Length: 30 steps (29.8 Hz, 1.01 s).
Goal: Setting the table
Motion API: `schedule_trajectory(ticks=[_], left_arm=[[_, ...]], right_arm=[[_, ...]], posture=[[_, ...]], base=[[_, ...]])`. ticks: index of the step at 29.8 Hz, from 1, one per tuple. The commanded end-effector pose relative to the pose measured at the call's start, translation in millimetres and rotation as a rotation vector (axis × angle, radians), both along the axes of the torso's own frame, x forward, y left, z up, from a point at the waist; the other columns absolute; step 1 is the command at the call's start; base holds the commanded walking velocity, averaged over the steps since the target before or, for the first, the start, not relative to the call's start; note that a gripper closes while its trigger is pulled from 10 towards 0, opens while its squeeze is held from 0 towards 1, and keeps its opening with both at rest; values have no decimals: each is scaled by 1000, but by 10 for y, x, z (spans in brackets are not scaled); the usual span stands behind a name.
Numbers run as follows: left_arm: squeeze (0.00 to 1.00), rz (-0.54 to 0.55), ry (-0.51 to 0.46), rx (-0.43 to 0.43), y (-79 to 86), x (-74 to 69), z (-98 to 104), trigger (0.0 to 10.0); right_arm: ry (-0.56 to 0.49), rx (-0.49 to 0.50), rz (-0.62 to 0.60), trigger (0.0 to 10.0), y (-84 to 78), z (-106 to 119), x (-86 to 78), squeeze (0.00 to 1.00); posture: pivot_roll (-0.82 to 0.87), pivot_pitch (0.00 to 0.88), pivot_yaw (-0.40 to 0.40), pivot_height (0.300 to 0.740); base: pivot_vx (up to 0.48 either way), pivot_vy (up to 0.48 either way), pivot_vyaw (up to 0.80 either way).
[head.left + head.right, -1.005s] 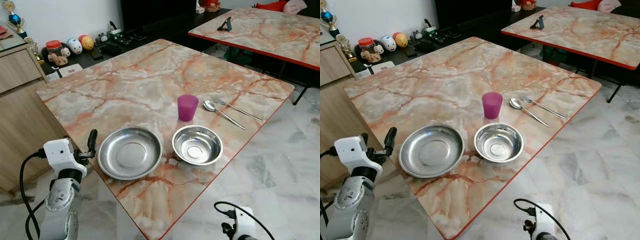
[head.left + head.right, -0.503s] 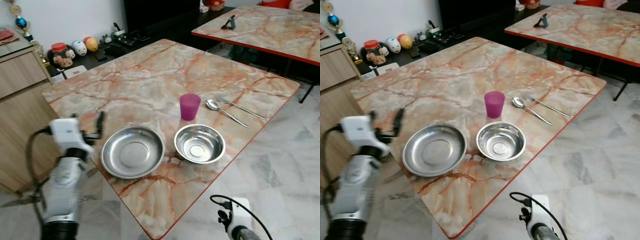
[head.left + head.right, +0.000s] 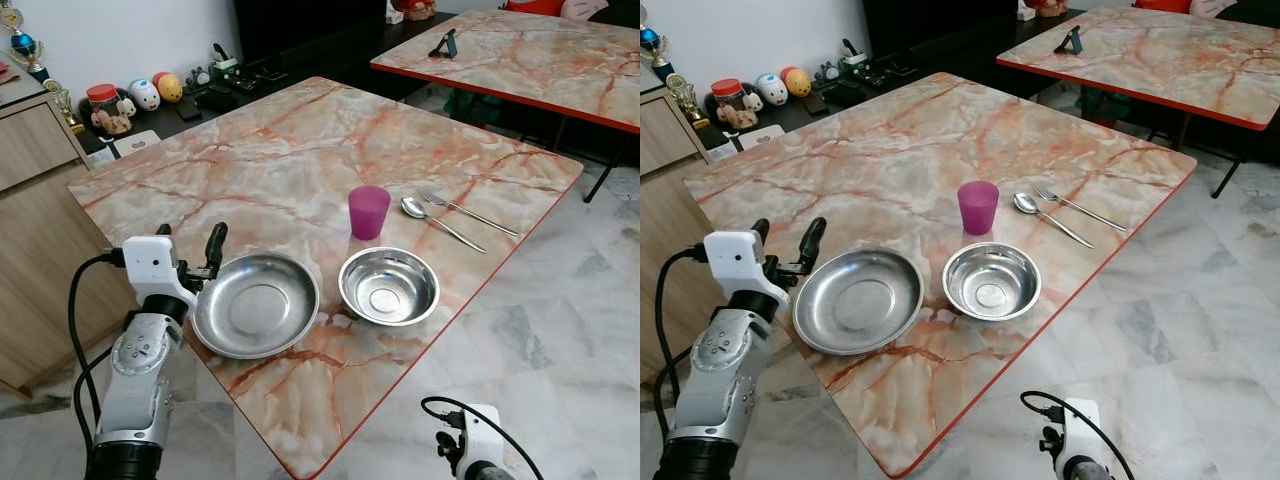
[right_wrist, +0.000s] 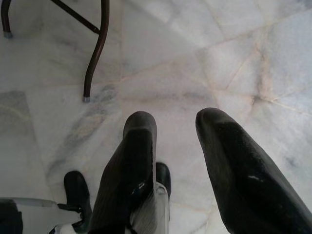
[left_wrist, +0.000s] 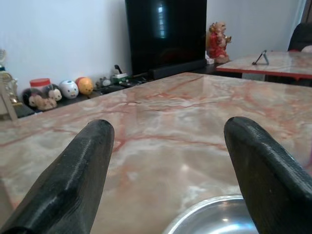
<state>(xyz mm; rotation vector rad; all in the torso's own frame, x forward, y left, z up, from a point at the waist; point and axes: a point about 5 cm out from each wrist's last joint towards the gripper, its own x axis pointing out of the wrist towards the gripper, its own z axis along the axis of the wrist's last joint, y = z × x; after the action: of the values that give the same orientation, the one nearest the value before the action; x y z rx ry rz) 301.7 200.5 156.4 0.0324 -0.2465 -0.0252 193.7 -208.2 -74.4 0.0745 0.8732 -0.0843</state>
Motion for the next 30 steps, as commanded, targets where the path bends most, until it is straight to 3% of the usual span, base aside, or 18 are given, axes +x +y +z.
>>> schedule_trajectory(ticks=[1, 12, 30], left_arm=[[0, 7, 4, 30, 57, -5, -21, 10000], [0, 1, 62, 47, 72, -6, -154, 10000], [0, 3, 89, 63, 98, -36, -238, 10000]], right_arm=[[26, 14, -12, 10000, 49, -30, -29, 0], [89, 30, -7, 10000, 239, -131, -169, 0], [80, 19, 6, 10000, 207, -116, -148, 0]], posture=[[-33, 0, 46, 707], [-41, 0, 55, 707], [-40, 0, 52, 707]], base=[[0, 0, 0], [0, 0, 0], [0, 0, 0]])
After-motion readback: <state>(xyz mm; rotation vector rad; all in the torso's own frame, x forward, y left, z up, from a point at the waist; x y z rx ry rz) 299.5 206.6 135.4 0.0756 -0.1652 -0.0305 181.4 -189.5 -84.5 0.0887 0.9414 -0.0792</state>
